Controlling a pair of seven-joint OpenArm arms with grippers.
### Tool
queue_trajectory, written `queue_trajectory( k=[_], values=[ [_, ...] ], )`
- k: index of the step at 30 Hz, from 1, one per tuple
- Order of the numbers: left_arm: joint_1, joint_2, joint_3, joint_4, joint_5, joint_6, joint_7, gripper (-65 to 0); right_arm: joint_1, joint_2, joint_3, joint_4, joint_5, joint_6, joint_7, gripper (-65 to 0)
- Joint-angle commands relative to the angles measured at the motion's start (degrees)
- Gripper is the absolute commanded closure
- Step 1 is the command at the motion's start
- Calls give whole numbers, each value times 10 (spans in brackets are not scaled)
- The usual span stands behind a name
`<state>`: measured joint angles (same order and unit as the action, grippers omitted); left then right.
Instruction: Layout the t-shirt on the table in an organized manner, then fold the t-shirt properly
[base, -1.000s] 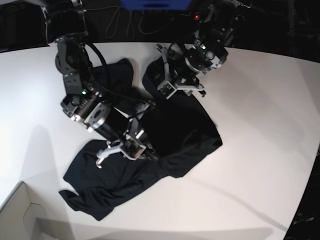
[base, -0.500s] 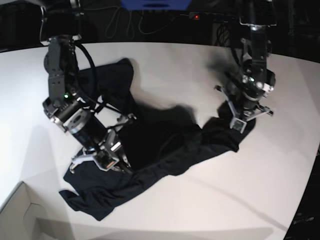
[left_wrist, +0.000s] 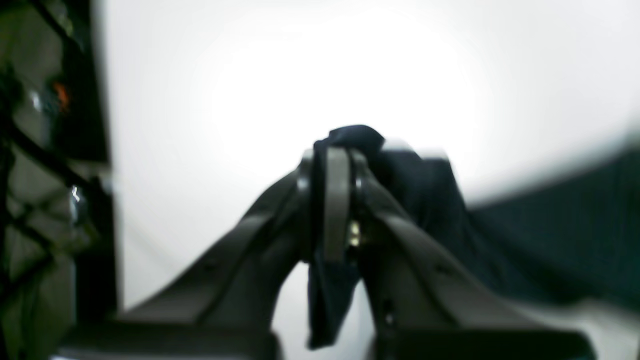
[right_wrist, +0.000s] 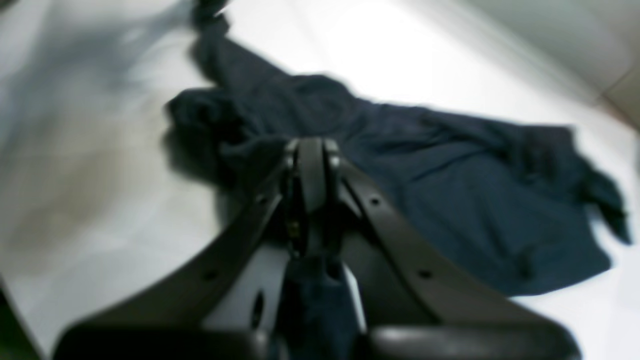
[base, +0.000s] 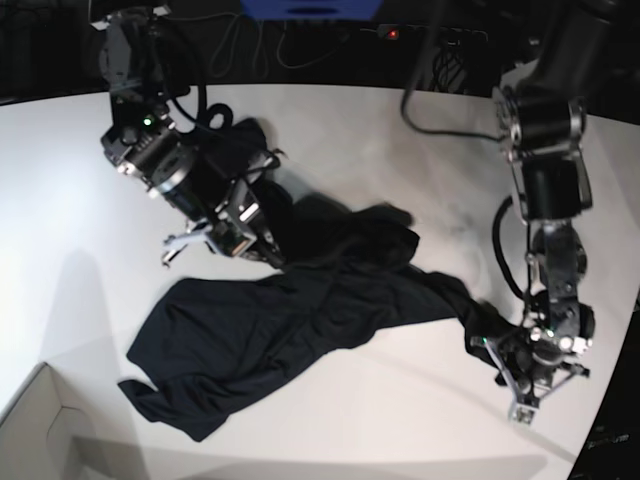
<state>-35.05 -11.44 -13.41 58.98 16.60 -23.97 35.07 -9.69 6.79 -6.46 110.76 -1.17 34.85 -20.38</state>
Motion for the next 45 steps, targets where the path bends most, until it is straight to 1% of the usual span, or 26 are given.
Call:
queue_trajectory(
  k=[1, 2, 4, 7, 10, 13, 16, 19, 22, 25, 27, 28, 30, 32, 33, 35, 36, 37, 38, 40, 42, 45],
  values=[
    [-35, -3, 1, -7, -3, 2, -27, -1, -5, 0, 2, 12, 9, -1, 15, 0],
    [-55, -3, 1, -21, -3, 2, -43, -1, -16, 0, 1, 12, 9, -1, 15, 0],
    [-94, -3, 1, -42, -2, 2, -65, -1, -34, -13, 0, 11, 9, -1, 15, 0],
    [-134, -3, 1, -57, -2, 2, -82, -1, -53, -27, 0, 11, 9, -1, 15, 0],
    [-177, -3, -3, -59, -2, 2, -101, -1, -74, -48, -9, 11, 9, -1, 15, 0],
    [-211, -3, -3, -59, -5, 2, -108, -1, -89, -58, -26, 11, 8, -1, 15, 0],
    [-244, -3, -3, -59, -6, 2, -108, -1, -106, -81, -42, 11, 8, -1, 15, 0],
    [-266, -9, -3, -59, -6, 2, -109, -1, -114, -96, -49, 11, 8, -1, 15, 0],
    [-288, -17, -4, -60, -7, 2, -110, -2, -114, -100, -49, 13, 8, -1, 15, 0],
    [-295, -18, -3, -60, -7, 2, -110, -4, -112, -101, -48, 15, 7, -1, 14, 0],
    [-295, -19, -3, -60, -6, 2, -114, -5, -111, -111, -48, 15, 7, -1, 14, 0],
    [-292, -19, -2, -66, -3, 2, -124, -8, -112, -116, -48, 15, 6, -1, 14, 0],
    [-291, -26, -3, -99, -3, 3, -151, -49, -113, -121, -49, 15, -16, -1, 14, 0],
    [-292, -38, 0, -158, -3, 4, -178, -147, -114, -130, -62, 14, -52, -1, 14, 0],
    [-293, -42, -2, -184, -6, 16, -192, -202, -114, -130, -70, 14, -65, -1, 14, 0],
    [-292, -50, 2, -223, -6, 51, -226, -305, -120, -130, -83, 15, -81, -1, 14, 0],
    [-289, -50, 0, -228, -6, 61, -243, -344, -122, -130, -84, 15, -85, -1, 14, 0],
    [-279, -50, -3, -228, -7, 63, -253, -370, -122, -130, -85, 15, -89, -1, 14, 0],
    [-263, -50, -3, -226, -7, 63, -264, -393, -122, -130, -85, 15, -92, -1, 14, 0],
    [-239, -52, -4, -205, -7, 63, -268, -415, -122, -131, -85, 14, -93, -1, 14, 0],
    [-201, -55, -4, -157, -10, 63, -253, -418, -122, -131, -85, 14, -93, -1, 14, 0],
    [-126, -54, -5, -51, -53, 63, -209, -418, -111, -128, -82, 13, -93, -1, 13, 0]
  ],
)
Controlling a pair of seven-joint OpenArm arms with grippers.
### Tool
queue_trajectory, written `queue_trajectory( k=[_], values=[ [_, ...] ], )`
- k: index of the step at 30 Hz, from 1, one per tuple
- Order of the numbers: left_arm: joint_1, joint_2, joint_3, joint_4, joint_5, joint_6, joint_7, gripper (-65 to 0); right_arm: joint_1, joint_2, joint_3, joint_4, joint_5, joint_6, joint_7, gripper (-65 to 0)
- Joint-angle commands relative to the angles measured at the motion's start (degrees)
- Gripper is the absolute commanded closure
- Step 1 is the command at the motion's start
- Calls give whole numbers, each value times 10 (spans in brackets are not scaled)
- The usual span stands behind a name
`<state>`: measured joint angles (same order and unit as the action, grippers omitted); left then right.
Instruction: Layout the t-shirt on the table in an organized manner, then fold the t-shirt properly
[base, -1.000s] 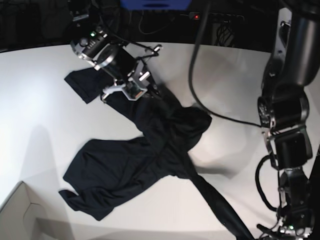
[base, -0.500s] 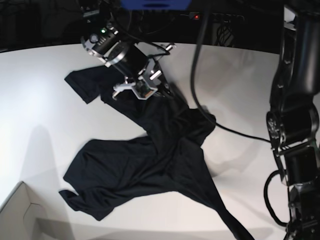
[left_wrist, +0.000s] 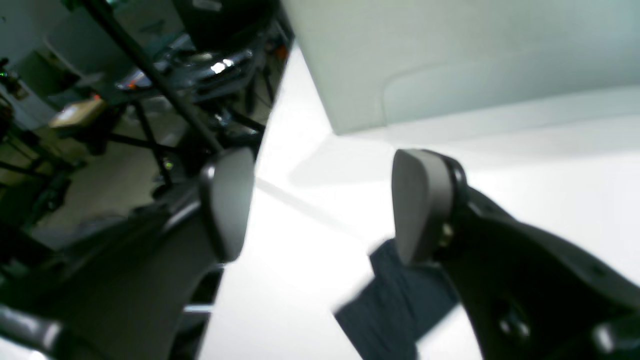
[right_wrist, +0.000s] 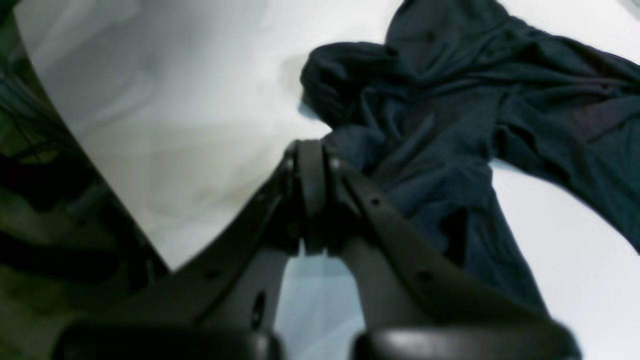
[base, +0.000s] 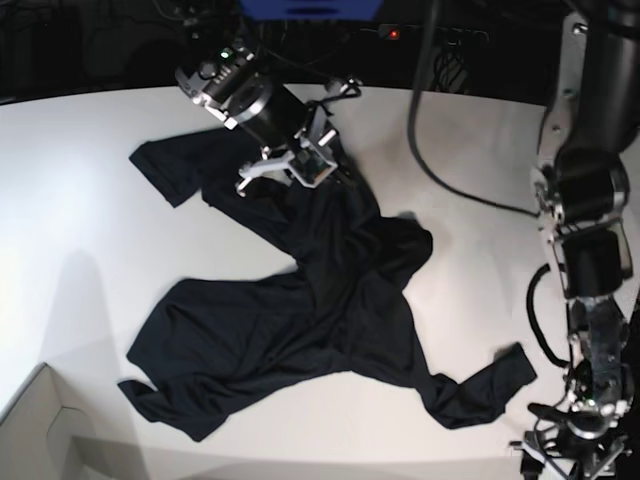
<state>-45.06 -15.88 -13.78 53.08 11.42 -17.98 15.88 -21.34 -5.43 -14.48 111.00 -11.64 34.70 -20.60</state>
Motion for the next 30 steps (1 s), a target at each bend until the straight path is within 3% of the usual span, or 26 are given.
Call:
queue_trajectory(
  k=[1, 5, 8, 14, 20, 25, 30],
  values=[
    [10, -10, -2, 53, -21, 3, 7, -419, 11, -5, -1, 10, 11, 1, 16, 0],
    [146, -7, -1, 234, -93, 4, 105, -419, 23, 9, 13, 10, 11, 1, 16, 0],
    [258, 17, -1, 344, -137, 4, 152, -419, 31, 16, 28, 9, 13, 1, 15, 0],
    [421, 102, 6, 413, -151, 6, 163, -419, 32, 34, 34, 4, 14, 1, 15, 0],
    [461, 145, 4, 377, -130, 5, 162, -419, 27, 39, 35, 2, 13, 1, 14, 0],
    [458, 147, 5, 332, -133, 4, 162, -419, 27, 45, 35, 3, 14, 1, -26, -142],
    [436, 147, 6, 266, -134, 3, 162, -417, 20, 60, 35, 5, 14, 1, -24, -255]
  ],
)
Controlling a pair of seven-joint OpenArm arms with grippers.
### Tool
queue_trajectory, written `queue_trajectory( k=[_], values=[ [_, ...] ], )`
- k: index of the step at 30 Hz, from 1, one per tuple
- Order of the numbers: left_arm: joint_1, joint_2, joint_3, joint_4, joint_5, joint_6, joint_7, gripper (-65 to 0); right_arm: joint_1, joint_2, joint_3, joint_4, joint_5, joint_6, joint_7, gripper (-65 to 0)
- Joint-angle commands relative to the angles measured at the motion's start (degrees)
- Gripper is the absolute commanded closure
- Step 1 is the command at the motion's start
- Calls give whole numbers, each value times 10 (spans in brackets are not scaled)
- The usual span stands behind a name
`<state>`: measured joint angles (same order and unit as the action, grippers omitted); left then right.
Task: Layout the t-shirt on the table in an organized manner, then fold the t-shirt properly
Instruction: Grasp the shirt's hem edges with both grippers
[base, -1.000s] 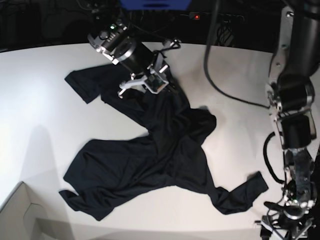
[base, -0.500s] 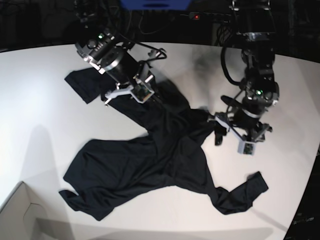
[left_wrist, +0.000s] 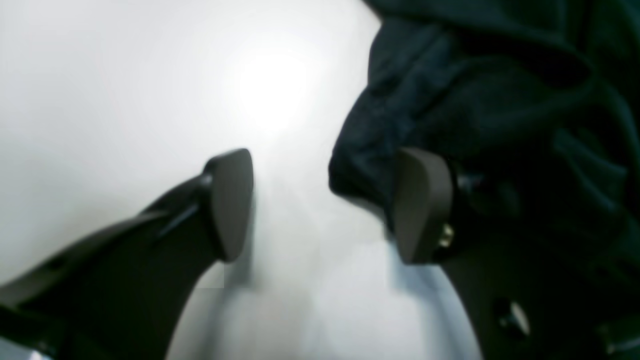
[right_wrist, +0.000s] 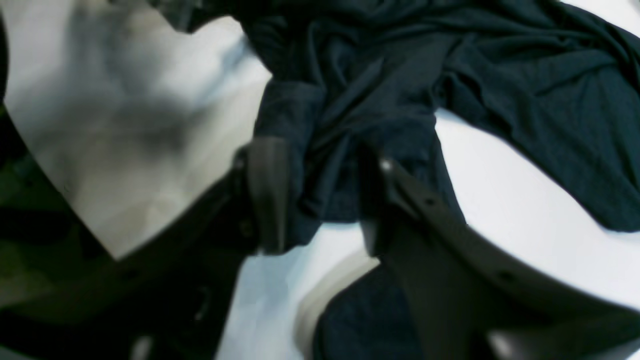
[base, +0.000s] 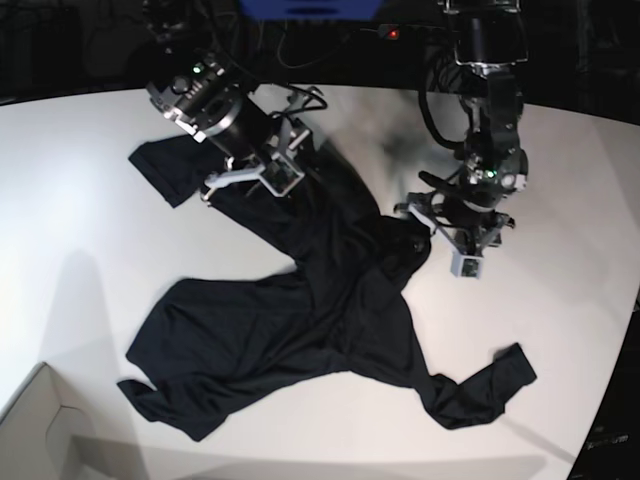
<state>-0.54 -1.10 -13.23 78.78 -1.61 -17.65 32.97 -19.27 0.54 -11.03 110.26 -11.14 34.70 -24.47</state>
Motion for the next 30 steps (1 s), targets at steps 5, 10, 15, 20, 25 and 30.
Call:
queue_trajectory(
  k=[5, 10, 15, 20, 25, 30],
  values=[
    [-44, -5, 13, -73, -5, -2, -11, -303, -9, 3, 2, 13, 9, 1, 16, -265],
    [-63, -6, -13, -81, -5, -2, -55, 0, -21, 2, 31, 23, 9, 1, 17, -265],
    [-108, -42, -54, -81, -4, -2, -58, 0, -21, 3, 61, 28, 10, 1, 16, -265],
    [-170, -108, -88, -92, -5, -2, -59, -3, -21, 3, 83, 26, 10, 1, 16, -266],
    [-254, -166, -94, -168, -5, -2, -63, -3, -25, 2, 83, 25, 10, 1, 12, -266],
    [-320, -179, -91, -241, -5, -2, -64, -15, -37, 2, 81, 26, 10, 1, 16, -269]
  ],
)
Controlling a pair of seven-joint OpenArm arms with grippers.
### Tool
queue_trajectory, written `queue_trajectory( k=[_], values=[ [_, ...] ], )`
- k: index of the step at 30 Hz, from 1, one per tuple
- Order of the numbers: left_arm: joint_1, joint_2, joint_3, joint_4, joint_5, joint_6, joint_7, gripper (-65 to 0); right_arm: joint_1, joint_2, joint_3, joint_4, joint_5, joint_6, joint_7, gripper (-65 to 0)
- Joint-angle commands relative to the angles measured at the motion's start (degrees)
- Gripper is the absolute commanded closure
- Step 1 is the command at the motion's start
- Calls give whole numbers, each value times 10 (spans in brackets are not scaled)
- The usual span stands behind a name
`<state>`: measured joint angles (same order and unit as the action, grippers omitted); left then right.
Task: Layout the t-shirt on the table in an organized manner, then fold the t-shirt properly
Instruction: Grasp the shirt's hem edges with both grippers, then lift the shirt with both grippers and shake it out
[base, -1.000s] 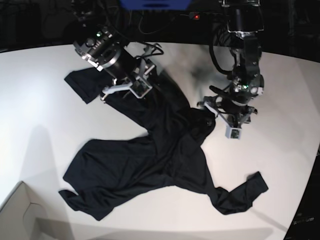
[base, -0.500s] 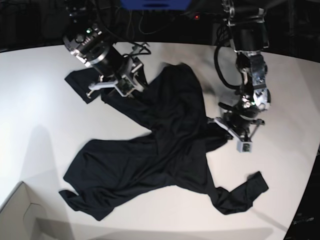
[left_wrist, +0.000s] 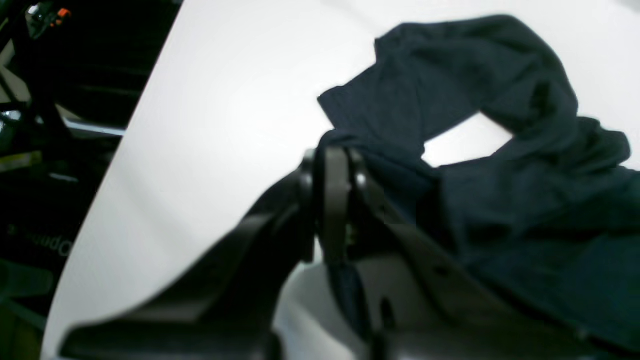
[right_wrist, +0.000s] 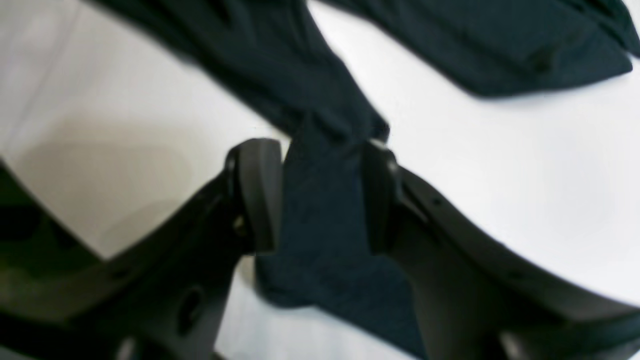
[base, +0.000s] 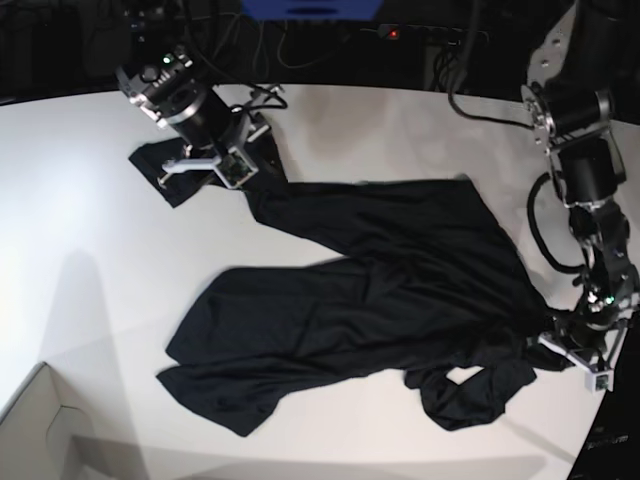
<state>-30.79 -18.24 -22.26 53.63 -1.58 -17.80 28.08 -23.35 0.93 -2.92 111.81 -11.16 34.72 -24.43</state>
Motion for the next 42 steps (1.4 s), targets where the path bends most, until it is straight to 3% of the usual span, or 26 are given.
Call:
queue_trajectory(
  k=[1, 7, 16, 23, 27, 32, 35, 42],
  values=[
    [-26, -7, 0, 6, -5, -1, -14, -31, 4, -2, 0, 11, 10, 0, 15, -270],
    [-16, -5, -3, 10, -5, -1, -12, -235, -15, -2, 1, 11, 9, 0, 14, -271],
    [67, -2, 0, 102, -5, -1, -9, -238, -9, -12, -27, -15, 11, 0, 15, -265],
    [133, 58, 47, 118, -2, -1, -14, -238, 24, -13, -22, -68, 11, 0, 15, -260],
    [145, 79, 92, 107, 0, 4, -14, -238, 45, -10, -21, -107, 10, 0, 16, -188],
    [142, 70, 102, 51, 0, 6, -14, -238, 74, 17, -21, -159, 10, 0, 16, -116],
    [145, 42, 106, 29, 0, 5, -14, -238, 98, 30, 1, -193, 10, 0, 16, -111],
    [198, 12, 102, 54, -3, 1, -8, -238, 200, 45, 81, -311, 10, 0, 17, -111]
  ],
)
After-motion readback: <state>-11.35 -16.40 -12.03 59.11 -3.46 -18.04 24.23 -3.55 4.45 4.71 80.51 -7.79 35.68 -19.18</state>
